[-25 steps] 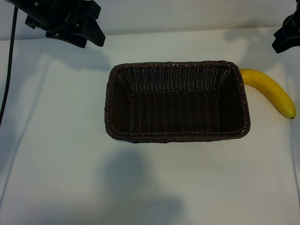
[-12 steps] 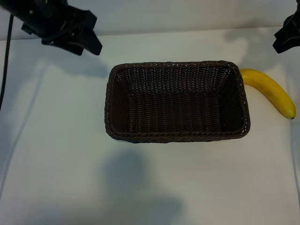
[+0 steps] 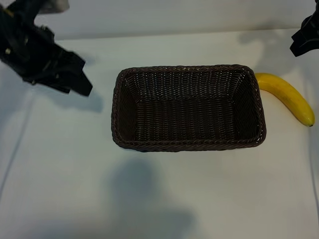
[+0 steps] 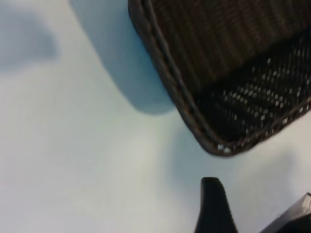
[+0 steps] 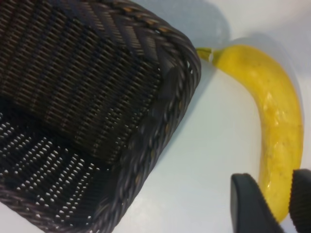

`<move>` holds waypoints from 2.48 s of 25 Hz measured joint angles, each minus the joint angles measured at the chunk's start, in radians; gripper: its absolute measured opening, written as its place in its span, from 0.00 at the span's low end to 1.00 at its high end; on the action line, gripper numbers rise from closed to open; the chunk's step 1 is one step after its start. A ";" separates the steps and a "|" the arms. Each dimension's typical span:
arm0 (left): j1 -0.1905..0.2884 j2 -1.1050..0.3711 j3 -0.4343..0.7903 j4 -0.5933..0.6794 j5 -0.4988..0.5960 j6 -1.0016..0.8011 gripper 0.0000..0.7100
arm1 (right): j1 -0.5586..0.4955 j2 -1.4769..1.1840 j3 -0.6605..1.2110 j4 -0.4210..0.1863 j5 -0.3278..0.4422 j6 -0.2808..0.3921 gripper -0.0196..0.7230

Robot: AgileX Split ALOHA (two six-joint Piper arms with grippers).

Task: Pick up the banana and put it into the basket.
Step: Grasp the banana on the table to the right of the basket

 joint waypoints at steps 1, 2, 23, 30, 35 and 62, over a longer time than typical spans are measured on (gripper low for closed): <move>0.000 -0.009 0.014 0.005 -0.002 0.001 0.71 | 0.000 0.000 0.000 0.000 0.000 0.000 0.36; 0.000 -0.019 0.025 0.005 -0.002 0.002 0.71 | 0.000 0.000 0.000 0.000 0.000 0.000 0.36; 0.095 -0.043 0.078 -0.042 -0.032 0.001 0.71 | 0.000 0.000 0.000 0.001 -0.018 0.000 0.36; 0.095 -0.043 0.078 -0.042 -0.062 0.004 0.71 | 0.000 0.000 0.000 -0.001 -0.022 0.000 0.36; 0.095 -0.043 0.078 -0.042 -0.065 0.026 0.71 | 0.000 0.000 0.000 -0.055 -0.006 0.000 0.46; 0.095 -0.043 0.078 -0.042 -0.078 0.055 0.71 | 0.000 0.036 0.000 -0.151 -0.066 0.069 0.82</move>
